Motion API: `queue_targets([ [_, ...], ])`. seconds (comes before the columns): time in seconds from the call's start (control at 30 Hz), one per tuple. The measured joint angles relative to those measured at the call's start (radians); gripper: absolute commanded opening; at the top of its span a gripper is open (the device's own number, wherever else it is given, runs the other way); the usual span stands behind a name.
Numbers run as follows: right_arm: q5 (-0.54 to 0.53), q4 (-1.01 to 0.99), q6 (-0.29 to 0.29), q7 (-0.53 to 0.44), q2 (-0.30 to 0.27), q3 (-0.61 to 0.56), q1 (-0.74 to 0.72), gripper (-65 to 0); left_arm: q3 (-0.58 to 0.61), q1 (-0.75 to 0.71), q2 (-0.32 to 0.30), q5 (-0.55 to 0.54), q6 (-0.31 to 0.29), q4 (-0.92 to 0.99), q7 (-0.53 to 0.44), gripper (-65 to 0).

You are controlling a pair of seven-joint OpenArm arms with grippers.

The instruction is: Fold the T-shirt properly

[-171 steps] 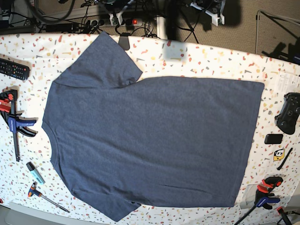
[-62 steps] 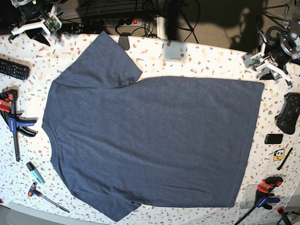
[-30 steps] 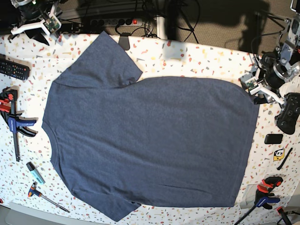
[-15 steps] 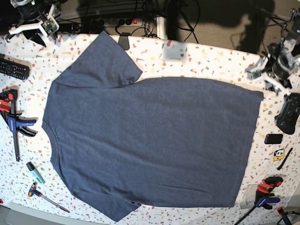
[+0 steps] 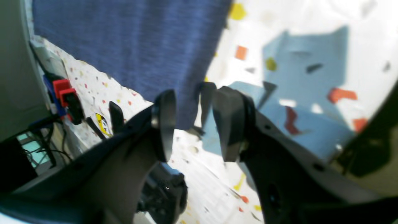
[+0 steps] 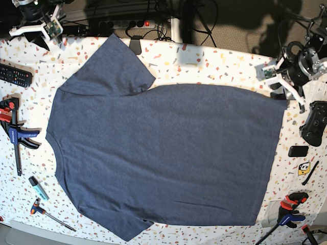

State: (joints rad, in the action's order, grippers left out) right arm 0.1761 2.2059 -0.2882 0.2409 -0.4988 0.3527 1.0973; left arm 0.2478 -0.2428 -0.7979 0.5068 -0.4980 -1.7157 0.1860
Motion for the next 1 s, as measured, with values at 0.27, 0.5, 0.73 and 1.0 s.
queue_targets([
  [0.27, -0.023, 0.0, 0.0, 0.003, 0.0, 0.0, 0.0, -44.6, 0.0, 0.041, 0.0, -0.037, 0.001, 0.0, -0.031, -41.8],
  [0.5, -0.023, 0.0, 0.0, 0.003, 0.0, 0.0, 0.0, -44.6, 0.011, 0.043, 0.001, -0.026, 0.0, 0.055, -0.06, -41.8],
  [0.73, -0.023, 0.0, 0.0, 0.002, 0.0, 0.0, 0.0, -44.6, 0.013, 0.075, 0.057, -0.026, 0.014, 0.17, -0.075, -41.8],
  [1.0, -0.023, 0.0, 0.0, 0.003, 0.0, 0.0, 0.0, -44.6, 0.013, 0.117, 0.084, 0.009, 0.004, 0.171, -0.071, -41.8],
])
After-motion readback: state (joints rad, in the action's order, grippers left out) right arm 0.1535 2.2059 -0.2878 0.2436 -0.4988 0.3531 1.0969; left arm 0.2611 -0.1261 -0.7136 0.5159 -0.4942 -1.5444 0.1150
